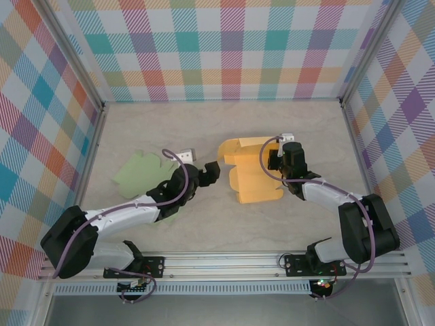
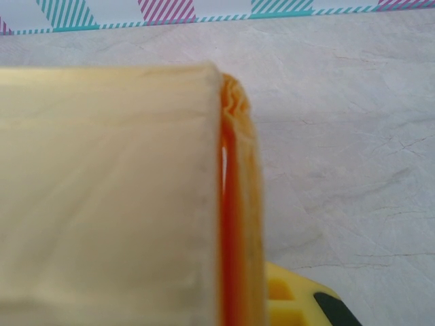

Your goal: Fold the paper box

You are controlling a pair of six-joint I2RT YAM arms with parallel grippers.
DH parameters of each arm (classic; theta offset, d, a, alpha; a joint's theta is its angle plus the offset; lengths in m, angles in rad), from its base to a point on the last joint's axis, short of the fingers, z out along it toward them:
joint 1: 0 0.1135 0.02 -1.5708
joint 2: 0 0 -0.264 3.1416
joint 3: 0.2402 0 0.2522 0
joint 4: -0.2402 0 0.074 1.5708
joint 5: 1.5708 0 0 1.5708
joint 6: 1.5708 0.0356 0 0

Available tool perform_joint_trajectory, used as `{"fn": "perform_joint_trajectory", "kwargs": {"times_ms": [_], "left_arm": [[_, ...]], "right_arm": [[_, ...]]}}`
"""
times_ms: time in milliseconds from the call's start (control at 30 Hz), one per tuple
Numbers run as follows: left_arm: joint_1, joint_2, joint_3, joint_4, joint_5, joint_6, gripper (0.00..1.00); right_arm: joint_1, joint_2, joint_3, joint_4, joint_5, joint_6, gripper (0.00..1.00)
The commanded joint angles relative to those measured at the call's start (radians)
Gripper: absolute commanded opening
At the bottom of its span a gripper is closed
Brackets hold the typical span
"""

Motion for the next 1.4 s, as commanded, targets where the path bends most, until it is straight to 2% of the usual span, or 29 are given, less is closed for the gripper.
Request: {"fn": "perform_joint_trajectory", "kwargs": {"times_ms": [0,233,333,600,733,933,1367], "left_arm": [[-0.025,-0.006,-0.021,0.004,0.064,-0.061,0.88],[-0.071,0.124,0.04,0.092,0.122,-0.063,0.83],[-0.086,0.189,0.089,0.118,0.139,-0.057,0.77],[-0.09,0.302,0.195,0.131,0.103,-0.029,0.73],[-0.09,0.34,0.251,0.115,0.116,-0.012,0.54],[-0.09,0.379,0.306,0.137,0.162,0.003,0.42],[-0.088,0.477,0.398,0.157,0.207,0.029,0.4]], "right_arm": [[0.006,0.01,-0.002,0.036,-0.003,-0.002,0.0],[0.006,0.001,-0.009,0.036,-0.006,0.0,0.0],[0.006,0.001,-0.008,0.037,-0.007,-0.001,0.0],[0.006,-0.009,-0.017,0.041,-0.009,0.002,0.0],[0.006,-0.017,-0.024,0.046,-0.007,0.001,0.0],[0.006,-0.019,-0.025,0.048,-0.008,0.005,0.0],[0.006,-0.029,-0.034,0.051,-0.02,0.009,0.0]]}}
